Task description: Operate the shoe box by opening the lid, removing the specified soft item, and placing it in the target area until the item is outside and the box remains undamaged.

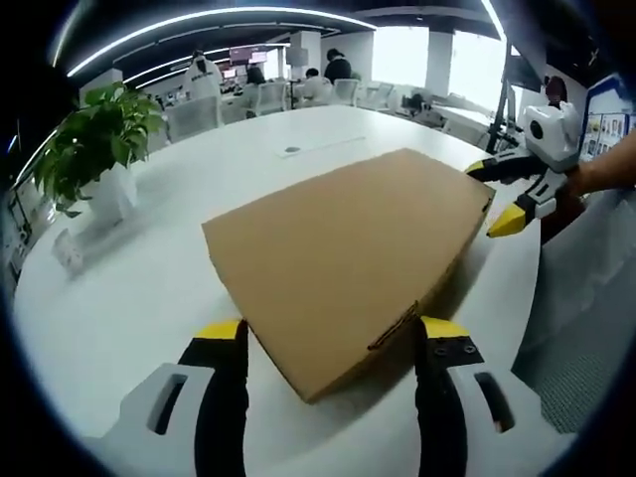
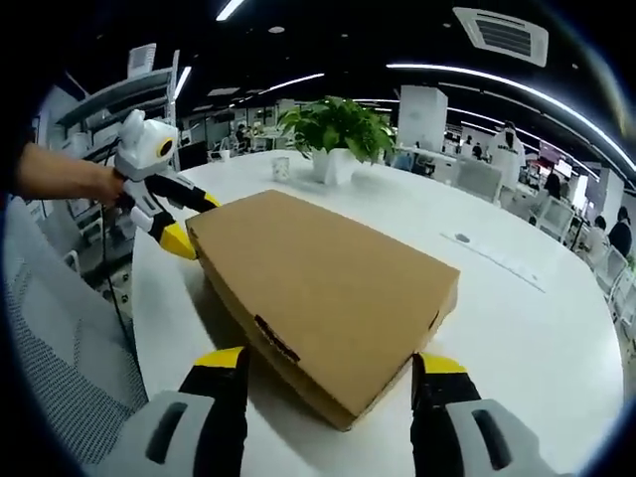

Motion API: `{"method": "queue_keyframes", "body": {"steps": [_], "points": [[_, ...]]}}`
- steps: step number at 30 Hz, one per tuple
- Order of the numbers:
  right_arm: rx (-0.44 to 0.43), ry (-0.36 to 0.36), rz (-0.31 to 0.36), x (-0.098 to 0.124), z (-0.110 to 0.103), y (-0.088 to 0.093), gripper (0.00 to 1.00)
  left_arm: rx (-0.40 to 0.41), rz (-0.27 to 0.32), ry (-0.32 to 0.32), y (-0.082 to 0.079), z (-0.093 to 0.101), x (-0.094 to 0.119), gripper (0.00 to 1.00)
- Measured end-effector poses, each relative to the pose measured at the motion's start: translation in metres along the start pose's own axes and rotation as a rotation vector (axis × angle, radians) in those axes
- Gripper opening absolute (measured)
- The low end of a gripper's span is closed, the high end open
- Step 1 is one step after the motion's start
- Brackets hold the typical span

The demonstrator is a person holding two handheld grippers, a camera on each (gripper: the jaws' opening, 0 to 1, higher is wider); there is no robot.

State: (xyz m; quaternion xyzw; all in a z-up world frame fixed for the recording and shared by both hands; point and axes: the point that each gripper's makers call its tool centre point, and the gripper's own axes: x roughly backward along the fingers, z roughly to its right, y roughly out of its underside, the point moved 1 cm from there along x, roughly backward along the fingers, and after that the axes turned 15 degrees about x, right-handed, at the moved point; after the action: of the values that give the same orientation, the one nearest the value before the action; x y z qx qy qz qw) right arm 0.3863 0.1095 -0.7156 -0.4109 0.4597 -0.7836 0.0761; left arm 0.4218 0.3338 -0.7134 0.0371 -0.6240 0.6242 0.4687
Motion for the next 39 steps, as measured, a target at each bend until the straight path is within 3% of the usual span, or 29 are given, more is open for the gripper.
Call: {"method": "queue_keyframes", "body": {"steps": [7,39], "points": [[0.057,-0.001,0.002,-0.001,0.003,0.005,0.56,-0.006,0.030,-0.013,0.002,0.000,0.001,0.66],[-0.039,-0.031,0.038,0.011,0.006,-0.008,0.53,-0.001,0.004,0.013,-0.006,0.003,0.011,0.63]]}}
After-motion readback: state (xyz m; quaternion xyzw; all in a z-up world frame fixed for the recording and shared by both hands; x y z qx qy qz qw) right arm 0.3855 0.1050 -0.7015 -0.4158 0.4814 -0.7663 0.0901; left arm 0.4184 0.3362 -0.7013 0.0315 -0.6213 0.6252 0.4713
